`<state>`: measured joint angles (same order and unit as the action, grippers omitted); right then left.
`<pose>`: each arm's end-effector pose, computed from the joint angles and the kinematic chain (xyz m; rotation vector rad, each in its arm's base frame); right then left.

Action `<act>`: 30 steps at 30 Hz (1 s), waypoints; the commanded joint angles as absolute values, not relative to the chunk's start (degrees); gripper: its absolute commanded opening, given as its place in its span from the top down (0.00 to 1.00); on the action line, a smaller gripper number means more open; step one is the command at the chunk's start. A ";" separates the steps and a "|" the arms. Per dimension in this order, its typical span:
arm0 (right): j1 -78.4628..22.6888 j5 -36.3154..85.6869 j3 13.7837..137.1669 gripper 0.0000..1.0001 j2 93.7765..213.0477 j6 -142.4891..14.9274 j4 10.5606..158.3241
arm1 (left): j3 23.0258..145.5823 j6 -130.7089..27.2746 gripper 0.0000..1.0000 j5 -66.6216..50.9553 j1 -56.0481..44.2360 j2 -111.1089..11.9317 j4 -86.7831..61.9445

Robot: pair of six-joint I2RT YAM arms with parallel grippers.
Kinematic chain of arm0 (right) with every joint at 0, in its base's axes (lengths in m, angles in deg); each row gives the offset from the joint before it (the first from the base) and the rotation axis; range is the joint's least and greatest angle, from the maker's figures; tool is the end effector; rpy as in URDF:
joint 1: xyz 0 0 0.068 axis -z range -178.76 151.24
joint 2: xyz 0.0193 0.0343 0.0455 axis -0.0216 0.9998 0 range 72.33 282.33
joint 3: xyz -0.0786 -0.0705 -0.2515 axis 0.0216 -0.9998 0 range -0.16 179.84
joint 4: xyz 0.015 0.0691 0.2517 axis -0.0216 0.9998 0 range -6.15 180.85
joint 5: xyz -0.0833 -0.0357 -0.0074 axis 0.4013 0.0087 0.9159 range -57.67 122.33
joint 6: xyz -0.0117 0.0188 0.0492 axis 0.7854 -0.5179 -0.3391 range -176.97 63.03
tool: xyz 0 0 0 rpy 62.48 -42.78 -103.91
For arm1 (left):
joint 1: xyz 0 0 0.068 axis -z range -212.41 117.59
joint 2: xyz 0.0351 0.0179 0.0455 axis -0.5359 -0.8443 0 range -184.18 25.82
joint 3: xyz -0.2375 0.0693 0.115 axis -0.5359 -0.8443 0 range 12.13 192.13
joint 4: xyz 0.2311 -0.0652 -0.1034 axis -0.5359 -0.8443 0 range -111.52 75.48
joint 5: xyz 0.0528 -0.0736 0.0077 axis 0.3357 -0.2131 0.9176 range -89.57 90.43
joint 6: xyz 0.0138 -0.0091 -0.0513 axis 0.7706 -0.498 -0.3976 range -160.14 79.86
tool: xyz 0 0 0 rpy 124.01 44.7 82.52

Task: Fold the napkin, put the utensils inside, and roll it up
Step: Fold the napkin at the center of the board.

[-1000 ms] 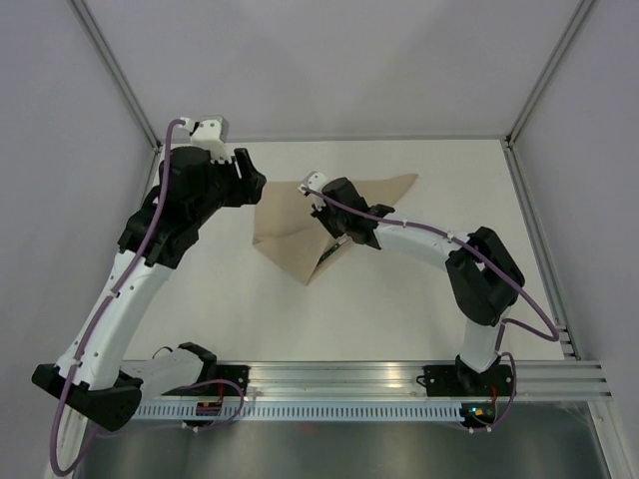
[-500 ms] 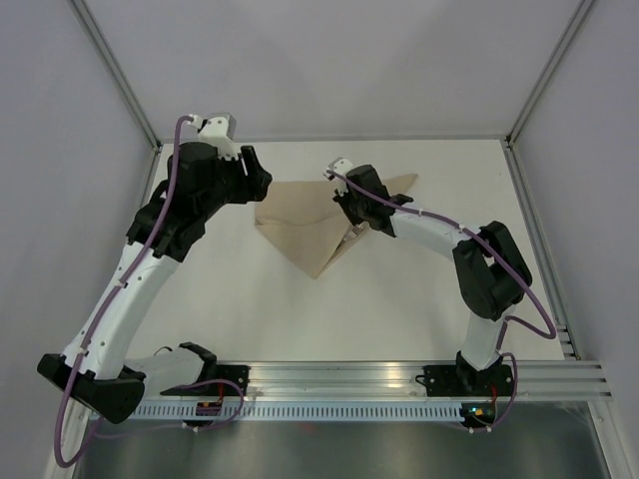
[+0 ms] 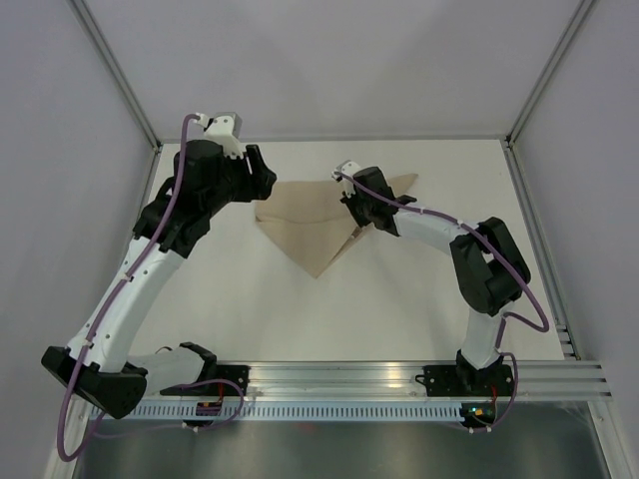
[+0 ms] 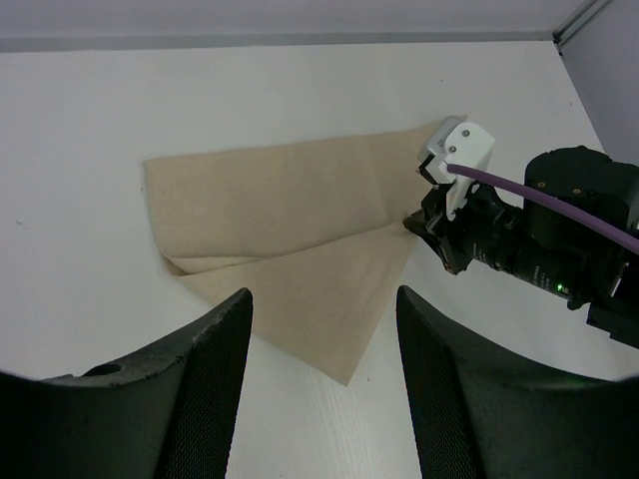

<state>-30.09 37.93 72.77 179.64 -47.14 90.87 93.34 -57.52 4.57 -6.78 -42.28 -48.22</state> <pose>0.3578 0.2137 0.2043 -0.7575 2.1617 0.0827 0.2257 -0.1053 0.4339 0.0915 1.9512 -0.4300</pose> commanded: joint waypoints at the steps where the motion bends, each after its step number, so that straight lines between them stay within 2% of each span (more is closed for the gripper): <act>1: -29.70 37.60 71.74 1.00 180.44 -46.86 89.56 | 93.00 -59.74 0.36 3.15 -6.65 -42.56 -45.81; 7: -29.52 37.25 70.77 0.99 181.05 -46.51 89.82 | 92.29 -60.00 0.36 2.71 -6.65 -42.74 -45.20; 9: -29.43 37.42 70.68 0.96 181.14 -46.25 90.26 | 92.03 -60.00 0.36 2.54 -6.65 -42.91 -45.02; 10: -29.35 37.42 70.59 0.92 181.14 -46.16 90.26 | 91.85 -60.00 0.36 2.54 -6.65 -42.91 -44.93; 11: -29.17 37.42 70.59 0.82 181.14 -46.24 90.35 | 91.76 -60.09 0.36 2.54 -6.65 -42.91 -44.76; 12: -29.08 37.34 70.94 0.78 181.14 -46.33 90.61 | 91.59 -60.09 0.36 2.45 -6.65 -43.00 -44.67; 13: -28.91 37.25 71.12 0.67 181.14 -46.42 90.88 | 91.50 -60.18 0.36 2.45 -6.65 -43.00 -44.58; 15: -28.38 36.90 71.82 0.60 180.97 -46.59 91.67 | 91.33 -60.26 0.36 2.36 -6.65 -43.00 -44.32; 16: -28.03 36.72 72.17 0.51 180.96 -46.77 92.10 | 91.15 -60.26 0.36 2.45 -6.65 -43.00 -44.14; 19: -26.81 36.55 73.40 0.39 180.70 -47.21 93.16 | 90.62 -60.35 0.36 2.36 -6.65 -43.00 -43.71; 22: -24.70 35.85 75.25 0.34 180.96 -48.26 94.57 | 90.18 -60.44 0.36 2.10 -6.65 -43.00 -43.26; 30: -12.05 23.48 86.66 0.34 185.53 -55.37 101.24 | 89.13 -60.35 0.36 1.83 -6.65 -42.83 -42.21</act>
